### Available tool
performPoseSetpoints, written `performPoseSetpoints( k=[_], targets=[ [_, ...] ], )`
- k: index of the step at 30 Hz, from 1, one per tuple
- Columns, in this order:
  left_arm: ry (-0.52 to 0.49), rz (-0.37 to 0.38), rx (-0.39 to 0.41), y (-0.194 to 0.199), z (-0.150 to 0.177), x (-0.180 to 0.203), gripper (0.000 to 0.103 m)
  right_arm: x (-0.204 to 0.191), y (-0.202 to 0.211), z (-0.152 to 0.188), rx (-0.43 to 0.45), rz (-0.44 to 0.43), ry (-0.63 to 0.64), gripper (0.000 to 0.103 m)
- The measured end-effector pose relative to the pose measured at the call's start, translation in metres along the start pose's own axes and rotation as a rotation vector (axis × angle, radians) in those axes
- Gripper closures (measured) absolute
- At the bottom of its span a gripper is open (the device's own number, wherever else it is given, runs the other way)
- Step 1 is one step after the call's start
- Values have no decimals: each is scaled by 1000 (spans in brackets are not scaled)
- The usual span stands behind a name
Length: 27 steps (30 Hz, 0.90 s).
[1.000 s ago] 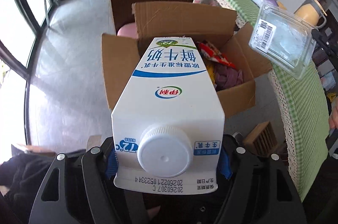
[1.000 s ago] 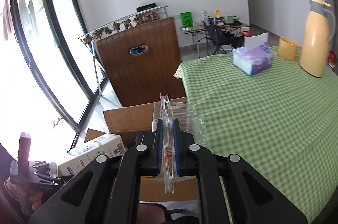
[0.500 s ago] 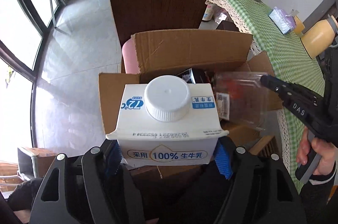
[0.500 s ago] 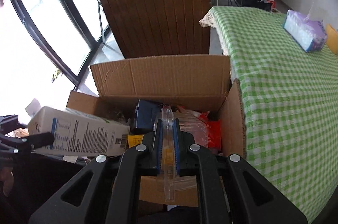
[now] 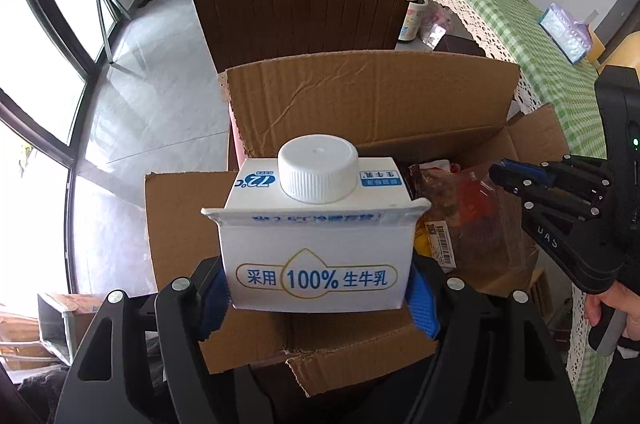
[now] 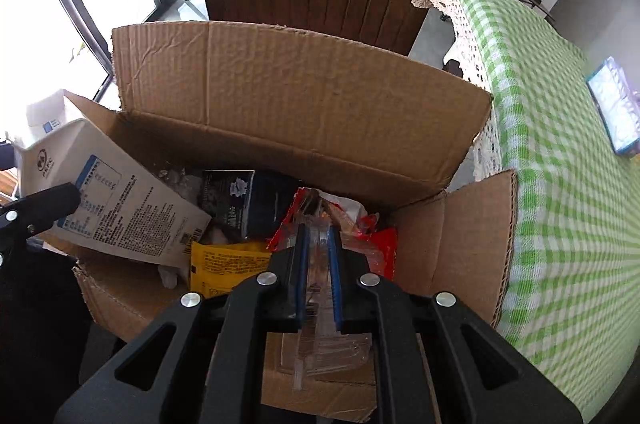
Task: Collect trash
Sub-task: 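Carry milk carton and plastic tray to the cardboard box and open both tools inside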
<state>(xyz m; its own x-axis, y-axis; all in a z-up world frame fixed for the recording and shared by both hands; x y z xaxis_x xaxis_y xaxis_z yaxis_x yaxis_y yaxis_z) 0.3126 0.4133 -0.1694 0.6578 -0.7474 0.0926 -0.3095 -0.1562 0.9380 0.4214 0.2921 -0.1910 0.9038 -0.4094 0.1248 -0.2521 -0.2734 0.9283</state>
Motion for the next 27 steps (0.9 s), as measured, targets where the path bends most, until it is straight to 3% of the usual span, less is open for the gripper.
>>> performPoseSetpoints(
  k=[2,4,5,6,13,21,23,27],
  targets=[
    [27,0,17,2,-4,-2,32,9,1,-4,-6,26,-21,86],
    [33,16,31,11,-5,-1,27,16,10,-6,-13,60,-15,68],
    [28,41,28,18,-5,1,23,17,21,-9,16,49,-18,50],
    [22,58,32,24,-6,2,17,18,31,-11,44,41,-21,42],
    [-6,84,116,80,-13,5,15,22,72,-13,83,37,-26,38],
    [41,85,96,119,-2,-5,15,9,87,3,18,-37,-32,37],
    [34,83,104,130,3,-4,15,8,94,5,29,-22,-27,31],
    [23,69,144,155,11,-1,15,4,119,10,71,-25,-36,30]
  ],
)
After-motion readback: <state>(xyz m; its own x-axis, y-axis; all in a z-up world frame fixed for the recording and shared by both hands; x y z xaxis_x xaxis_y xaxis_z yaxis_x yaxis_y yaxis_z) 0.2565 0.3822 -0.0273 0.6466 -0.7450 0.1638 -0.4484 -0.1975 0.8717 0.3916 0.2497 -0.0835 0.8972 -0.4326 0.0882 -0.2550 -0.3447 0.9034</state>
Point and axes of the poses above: each gripper's, at about its wrist camera, not at the fingertips, and y roughly against the way its jaws point, x to its right, z to its underside, the point moved 7 cm from there along -y, roughly the way its jaws point, and after that the axes turned 6 degrees about y, right-handed, at the moved point
